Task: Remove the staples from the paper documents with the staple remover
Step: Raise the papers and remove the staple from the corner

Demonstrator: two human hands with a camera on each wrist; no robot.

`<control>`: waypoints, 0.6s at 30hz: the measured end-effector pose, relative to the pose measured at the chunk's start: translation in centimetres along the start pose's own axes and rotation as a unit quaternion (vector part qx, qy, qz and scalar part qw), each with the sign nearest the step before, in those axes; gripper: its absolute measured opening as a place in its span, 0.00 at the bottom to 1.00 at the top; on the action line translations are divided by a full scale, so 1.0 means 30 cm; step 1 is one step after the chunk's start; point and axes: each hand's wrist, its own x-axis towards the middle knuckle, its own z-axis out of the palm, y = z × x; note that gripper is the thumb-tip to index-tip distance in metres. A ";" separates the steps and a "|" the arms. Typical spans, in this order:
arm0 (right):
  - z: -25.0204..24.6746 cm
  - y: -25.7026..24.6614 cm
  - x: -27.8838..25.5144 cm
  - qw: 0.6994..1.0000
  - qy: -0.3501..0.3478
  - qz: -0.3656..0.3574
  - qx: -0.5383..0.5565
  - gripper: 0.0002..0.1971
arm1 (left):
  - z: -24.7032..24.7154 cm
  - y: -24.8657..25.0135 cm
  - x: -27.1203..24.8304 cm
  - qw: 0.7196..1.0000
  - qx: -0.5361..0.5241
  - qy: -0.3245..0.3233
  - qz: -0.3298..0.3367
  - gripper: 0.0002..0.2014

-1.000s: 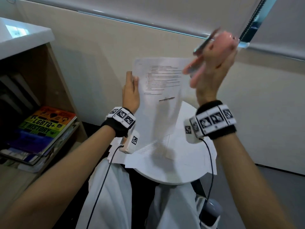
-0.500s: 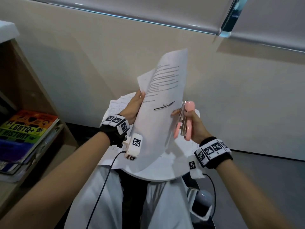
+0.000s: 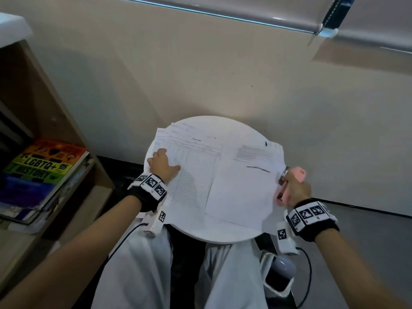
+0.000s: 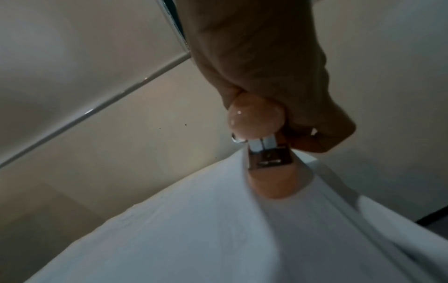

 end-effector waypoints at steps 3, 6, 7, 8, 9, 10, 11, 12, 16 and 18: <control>0.009 0.022 0.012 0.999 0.011 -0.008 -0.050 0.20 | 0.013 -0.036 -0.035 0.982 0.181 0.025 -0.054 0.41; 0.022 0.018 0.008 0.997 -0.007 0.000 -0.070 0.15 | 0.026 -0.050 -0.038 0.968 0.242 0.028 -0.061 0.44; 0.027 0.018 0.005 0.997 -0.013 0.005 -0.075 0.15 | 0.022 -0.048 -0.031 0.966 0.247 0.022 -0.066 0.45; 0.032 0.021 0.002 0.996 -0.012 0.005 -0.083 0.19 | 0.016 -0.044 -0.020 0.967 0.243 0.009 -0.077 0.46; 0.038 0.028 -0.004 0.994 0.002 -0.010 -0.112 0.24 | 0.008 -0.040 -0.009 0.967 0.236 -0.005 -0.090 0.49; 0.044 0.035 -0.008 0.986 0.022 -0.048 -0.160 0.27 | -0.002 -0.035 0.005 0.968 0.230 -0.017 -0.102 0.51; 0.048 0.039 -0.017 0.973 0.024 -0.102 -0.206 0.26 | -0.009 -0.032 0.018 0.967 0.226 -0.029 -0.109 0.54; 0.054 0.045 -0.035 0.961 -0.002 -0.154 -0.231 0.23 | -0.015 -0.031 0.030 0.968 0.222 -0.038 -0.113 0.57; 0.067 0.070 -0.165 0.899 -0.304 -0.172 -0.266 0.07 | -0.034 -0.042 0.057 0.982 0.150 -0.051 -0.099 0.57; 0.082 0.106 -0.180 0.841 -0.383 -0.185 -0.335 0.16 | -0.032 -0.052 0.060 0.994 0.092 -0.022 -0.062 0.39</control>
